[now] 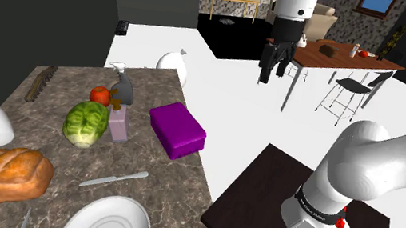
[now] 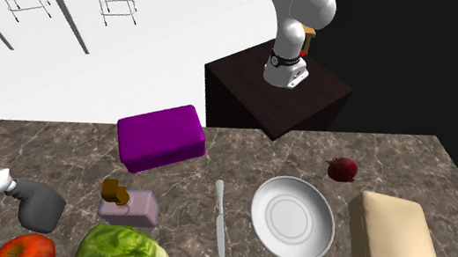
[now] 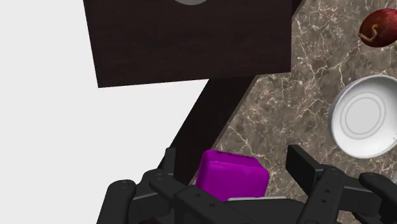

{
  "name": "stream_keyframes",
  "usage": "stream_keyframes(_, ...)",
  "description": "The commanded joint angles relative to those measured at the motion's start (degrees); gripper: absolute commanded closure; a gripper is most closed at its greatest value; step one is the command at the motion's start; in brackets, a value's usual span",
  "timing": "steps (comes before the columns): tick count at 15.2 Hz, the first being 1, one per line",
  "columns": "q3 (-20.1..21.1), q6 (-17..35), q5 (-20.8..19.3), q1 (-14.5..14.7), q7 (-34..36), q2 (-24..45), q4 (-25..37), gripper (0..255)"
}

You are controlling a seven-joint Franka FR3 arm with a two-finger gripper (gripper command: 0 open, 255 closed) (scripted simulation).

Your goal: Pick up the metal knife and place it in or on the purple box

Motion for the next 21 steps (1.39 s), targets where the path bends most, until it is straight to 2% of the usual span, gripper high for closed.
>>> stream_keyframes(1, 0.0, 0.0, 0.0, 0.0, 0.0, 0.0, 0.0, 0)
stream_keyframes(11, 3.7, 15.4, 1.0, 5.5, -3.8, 18.2, 1.6, 0)
stream_keyframes(21, 8.1, 26.7, 0.0, 9.7, -6.6, 38.2, 9.2, 0)
